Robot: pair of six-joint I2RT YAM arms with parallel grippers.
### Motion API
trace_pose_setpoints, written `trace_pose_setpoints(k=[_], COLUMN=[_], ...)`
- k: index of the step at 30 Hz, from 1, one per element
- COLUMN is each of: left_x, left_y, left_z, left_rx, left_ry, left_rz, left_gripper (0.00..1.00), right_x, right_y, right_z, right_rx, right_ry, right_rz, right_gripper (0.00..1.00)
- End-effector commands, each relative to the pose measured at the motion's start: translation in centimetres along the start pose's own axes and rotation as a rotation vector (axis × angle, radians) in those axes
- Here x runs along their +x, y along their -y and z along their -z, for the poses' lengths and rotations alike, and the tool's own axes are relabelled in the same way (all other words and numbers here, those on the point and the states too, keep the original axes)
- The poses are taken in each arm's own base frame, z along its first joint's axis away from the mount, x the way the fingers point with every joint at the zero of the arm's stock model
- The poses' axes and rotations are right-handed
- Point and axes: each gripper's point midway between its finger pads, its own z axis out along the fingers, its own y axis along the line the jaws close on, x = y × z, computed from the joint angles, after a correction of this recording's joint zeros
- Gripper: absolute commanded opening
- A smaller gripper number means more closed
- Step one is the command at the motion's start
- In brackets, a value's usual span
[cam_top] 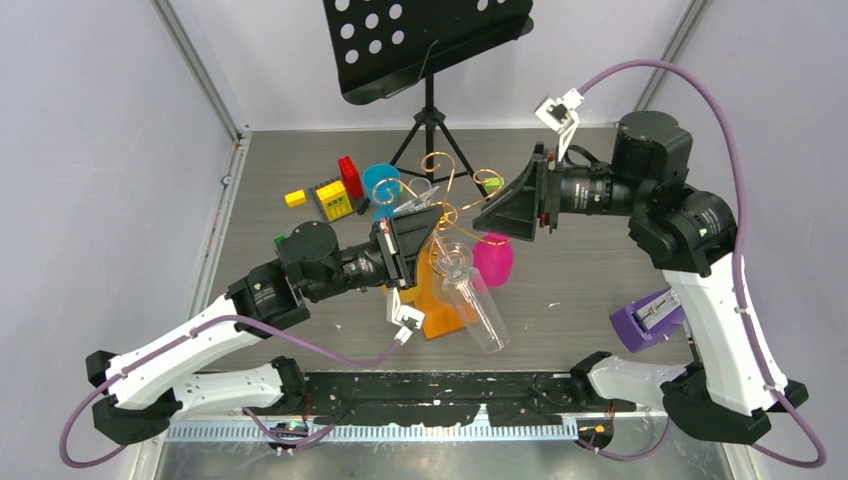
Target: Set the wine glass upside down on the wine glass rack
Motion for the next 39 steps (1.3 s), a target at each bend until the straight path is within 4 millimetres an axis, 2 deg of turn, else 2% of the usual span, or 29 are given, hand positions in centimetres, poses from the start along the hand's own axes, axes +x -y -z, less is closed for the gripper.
trace_pose_setpoints(k=[1,3,8,20,25,30,39], left_x=[0.9,0.7,0.4,0.4,0.7,0.8,0.8], left_y=[-4.3,-4.6,-5.6,-7.3,-8.0,-8.3,-8.3], left_z=[1.6,1.5,1.1,-0.3,-0.6,-1.0,-1.5], left_rx=[-0.133,-0.137,-0.153,-0.182,-0.196,-0.202,-0.2], left_ry=[-0.034,-0.025,-0.007,0.005,0.0,-0.007,-0.008], left_rz=[-0.035,-0.038,-0.041,-0.05,-0.059,-0.073,-0.085], left_gripper=[0.0,0.0,0.0,0.0,0.0,0.0,0.0], right_x=[0.7,1.5,3.1,5.3,5.9,6.5,7.0], right_y=[-1.8,-2.1,-0.9,0.4,0.6,0.6,0.2], right_z=[0.1,-0.1,-0.4,-1.5,-1.8,-2.1,-2.1], right_rx=[-0.039,-0.054,-0.008,0.002,-0.006,-0.022,-0.05], right_ry=[-0.031,-0.061,-0.112,-0.185,-0.205,-0.225,-0.239], right_rz=[0.103,0.115,0.12,0.102,0.104,0.098,0.093], right_gripper=[0.62,0.6,0.56,0.5,0.45,0.35,0.28])
